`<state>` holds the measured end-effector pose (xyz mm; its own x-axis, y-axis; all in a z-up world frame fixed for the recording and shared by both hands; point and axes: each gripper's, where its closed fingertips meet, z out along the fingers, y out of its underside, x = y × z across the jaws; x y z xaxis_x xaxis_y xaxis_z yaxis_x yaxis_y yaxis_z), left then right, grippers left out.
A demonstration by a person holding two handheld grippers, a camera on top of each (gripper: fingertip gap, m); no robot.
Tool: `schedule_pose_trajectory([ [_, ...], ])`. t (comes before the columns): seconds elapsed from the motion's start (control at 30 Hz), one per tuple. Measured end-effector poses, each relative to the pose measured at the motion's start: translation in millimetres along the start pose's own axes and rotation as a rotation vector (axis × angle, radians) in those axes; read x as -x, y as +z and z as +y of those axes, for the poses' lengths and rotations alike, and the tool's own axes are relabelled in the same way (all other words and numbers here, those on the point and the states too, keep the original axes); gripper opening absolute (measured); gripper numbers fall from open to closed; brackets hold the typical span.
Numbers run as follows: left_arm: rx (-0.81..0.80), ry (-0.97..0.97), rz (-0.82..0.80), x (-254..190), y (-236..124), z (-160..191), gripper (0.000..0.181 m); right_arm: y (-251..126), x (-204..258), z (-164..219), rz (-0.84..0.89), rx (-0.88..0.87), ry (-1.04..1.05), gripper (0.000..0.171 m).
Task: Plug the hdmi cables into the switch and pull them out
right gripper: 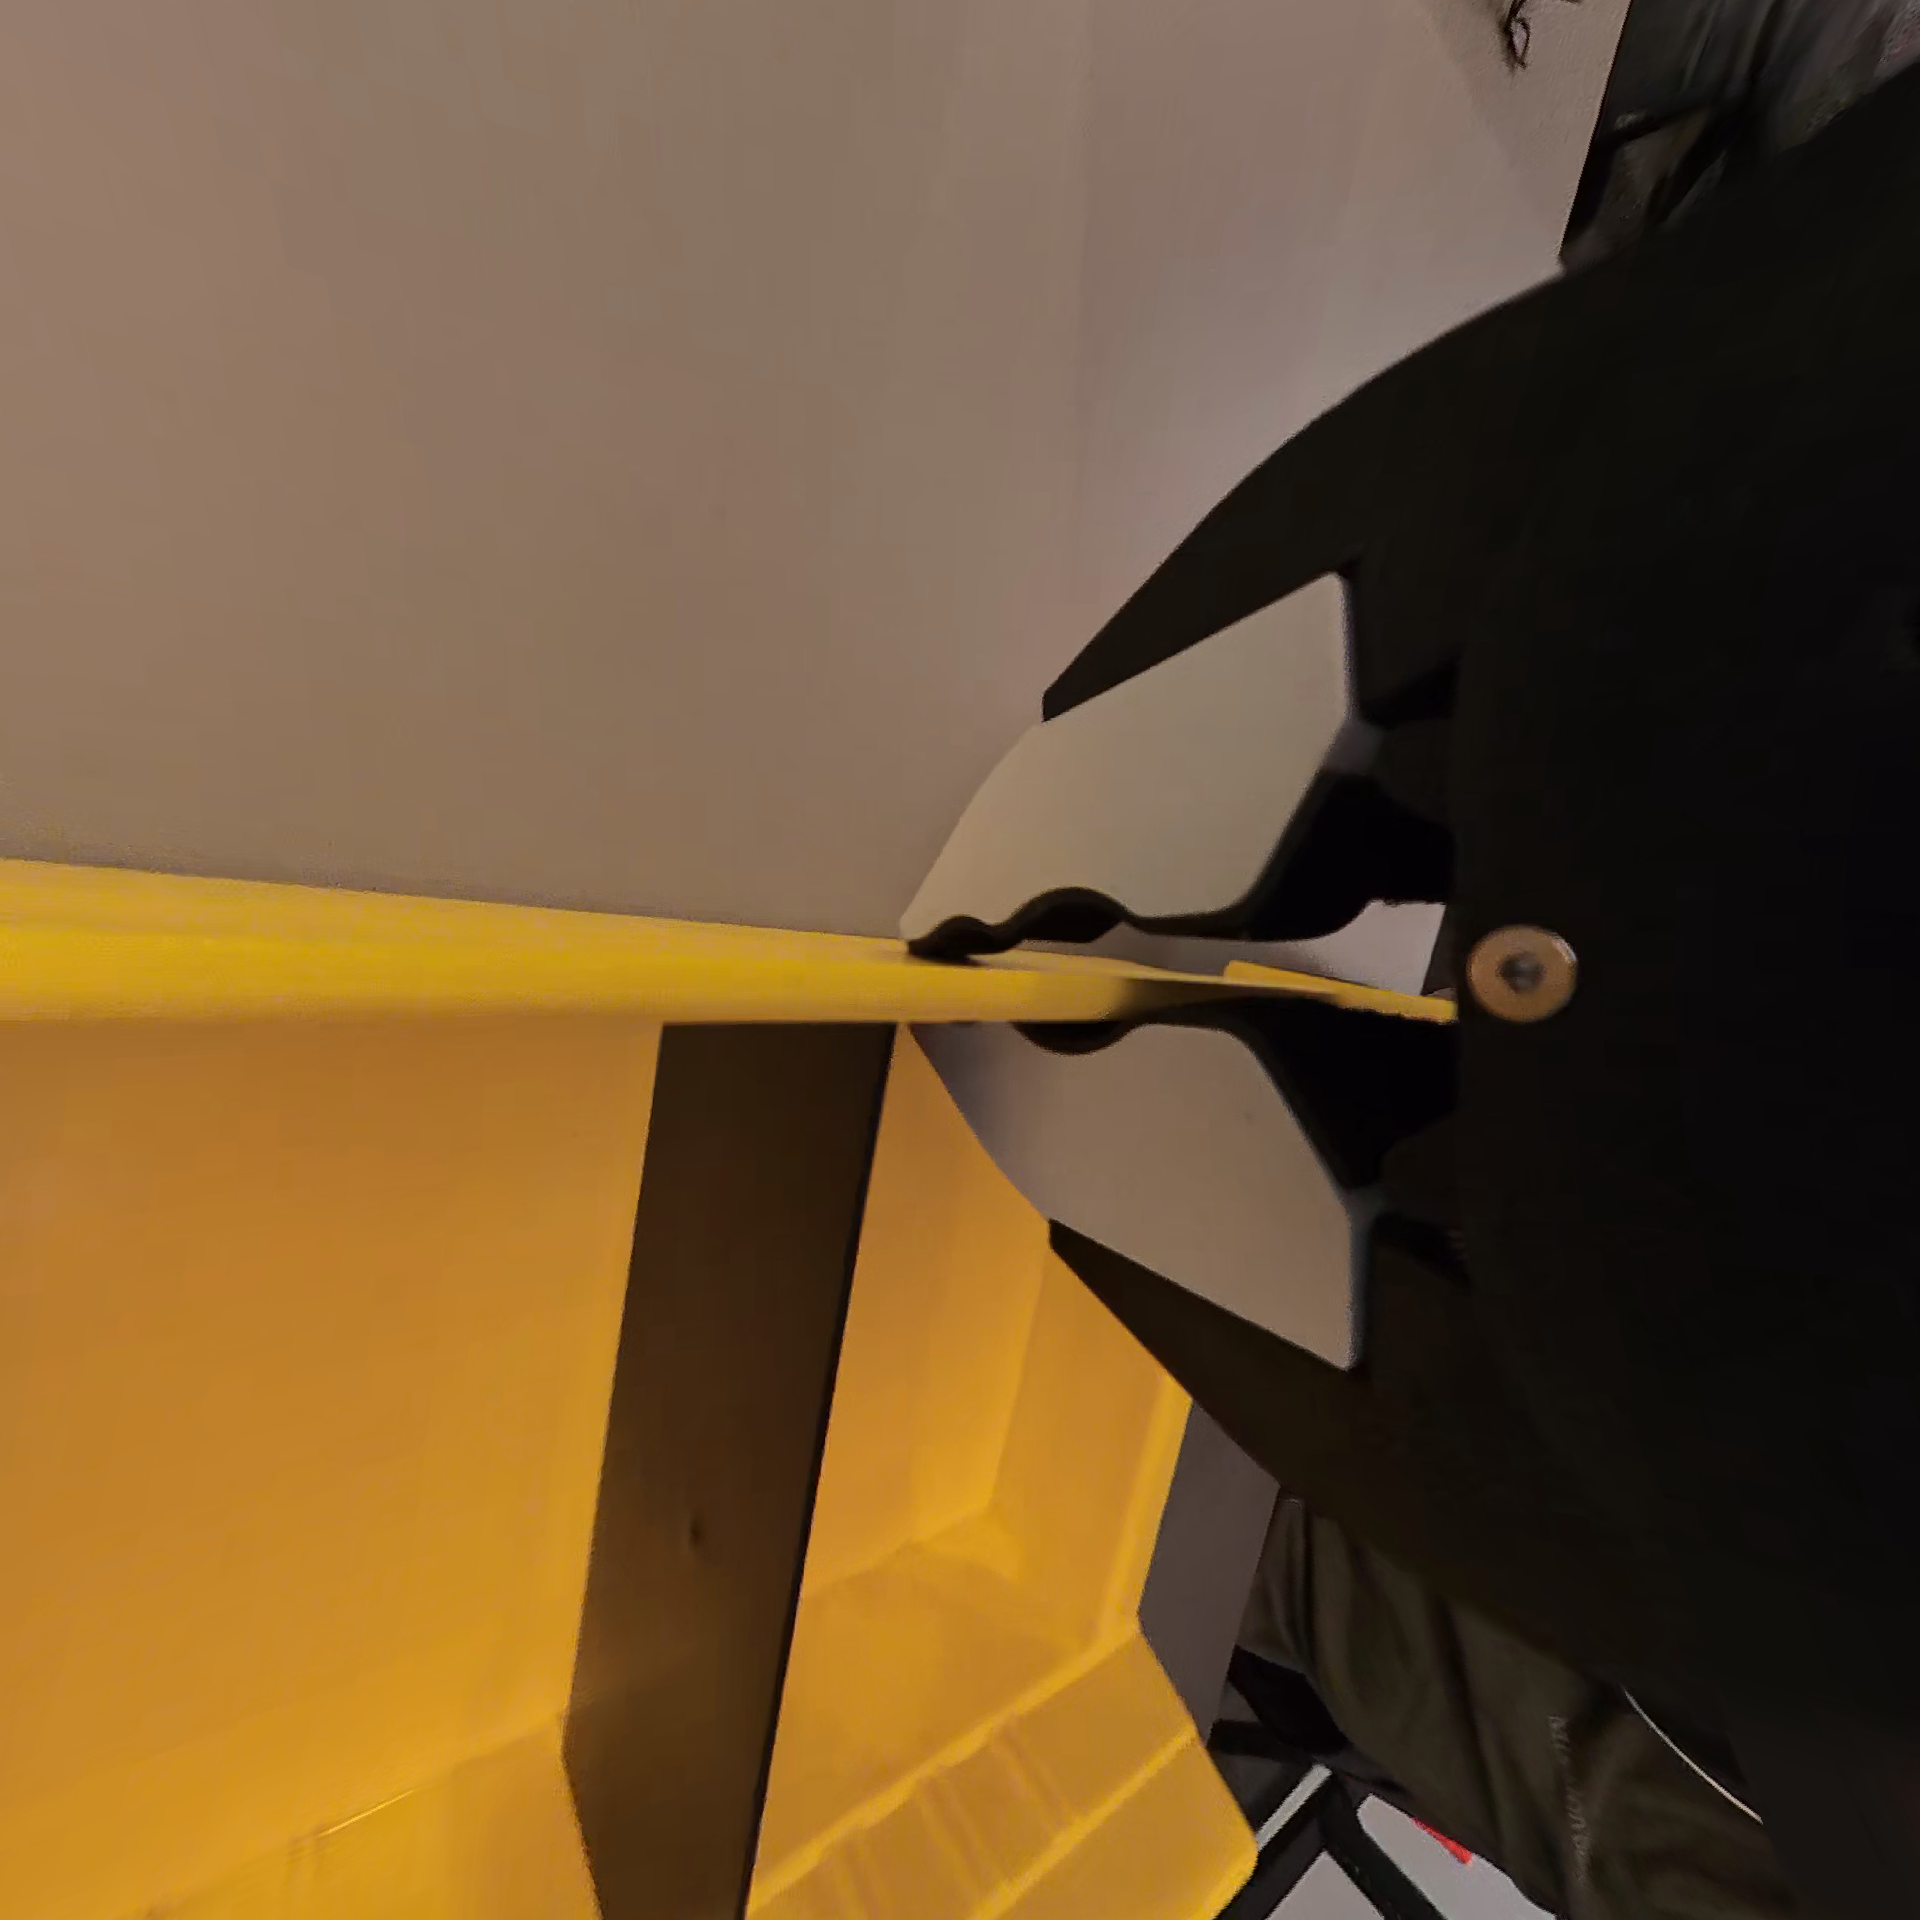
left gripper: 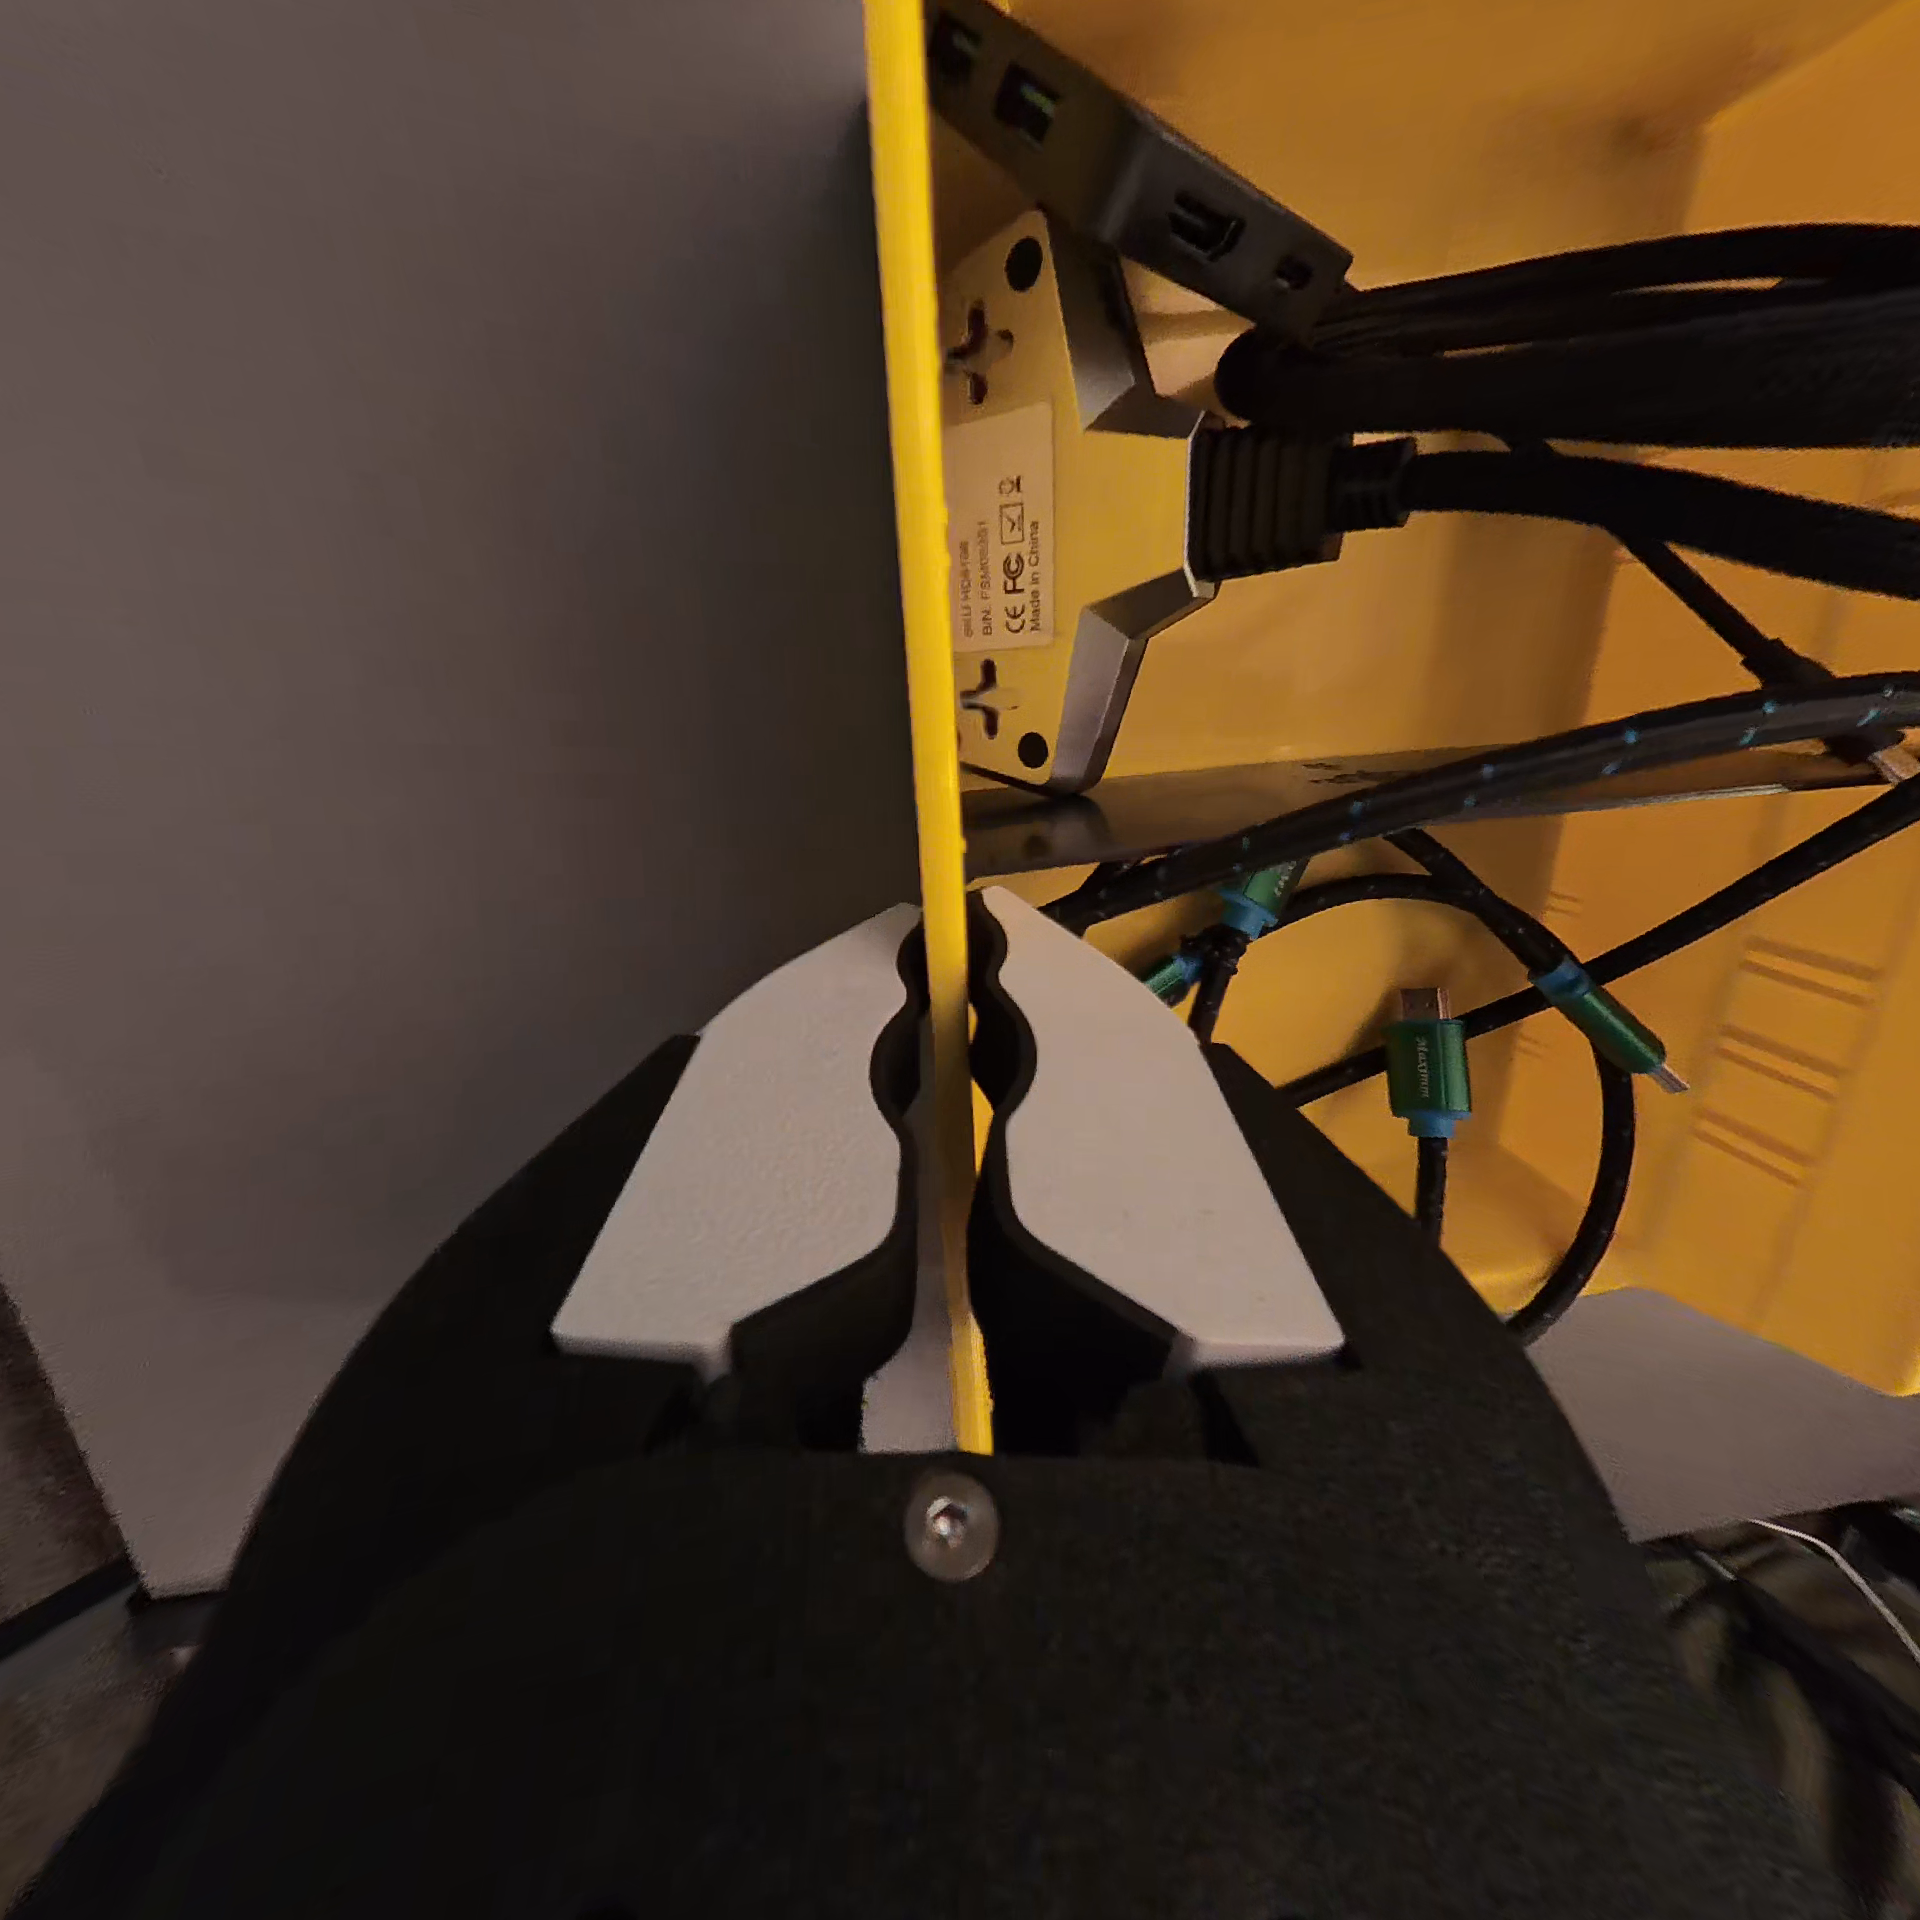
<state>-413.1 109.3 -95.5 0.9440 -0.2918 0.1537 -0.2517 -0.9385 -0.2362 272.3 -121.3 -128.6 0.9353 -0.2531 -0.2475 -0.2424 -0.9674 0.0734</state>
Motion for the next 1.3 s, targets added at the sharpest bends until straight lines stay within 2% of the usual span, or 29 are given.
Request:
schedule_pose_trajectory([
  [0.1, -0.006, 0.071, -0.047, 0.8, 0.4, 0.4, 0.004, -1.7, -8.2, 3.5, -0.003, -0.004, 0.014, 0.006],
  [0.27, -0.001, 0.067, 0.036, -1.0, 0.4, 0.9, 0.005, -3.5, -17.7, 9.8, -0.024, -0.006, 0.039, 0.006],
  [0.47, -0.018, 0.106, 0.009, 0.6, 1.5, -2.5, 0.004, -4.7, -25.6, 13.4, 0.002, -0.003, 0.035, 0.005],
  [0.87, -0.145, 0.112, 0.006, 9.1, 2.2, -22.2, 0.004, -8.0, -32.4, 12.9, -0.037, -0.025, 0.047, 0.008],
  [0.97, -0.213, 0.129, 0.043, 5.6, -8.1, -28.6, 0.009, -14.6, -29.7, 15.2, -0.093, -0.042, 0.075, 0.013],
  [1.03, -0.289, 0.153, 0.061, 3.2, -21.3, -36.8, 0.021, -22.7, -27.2, 16.8, -0.140, -0.068, 0.098, 0.016],
  [1.13, -0.406, 0.207, 0.059, 1.6, -45.4, -50.9, 0.030, -39.9, -26.3, 18.5, -0.175, -0.138, 0.126, 0.014],
  [1.3, -0.578, 0.356, 0.000, -6.6, -78.6, -71.6, 0.041, -93.1, -21.4, 16.6, -0.157, -0.393, 0.095, 0.011],
])
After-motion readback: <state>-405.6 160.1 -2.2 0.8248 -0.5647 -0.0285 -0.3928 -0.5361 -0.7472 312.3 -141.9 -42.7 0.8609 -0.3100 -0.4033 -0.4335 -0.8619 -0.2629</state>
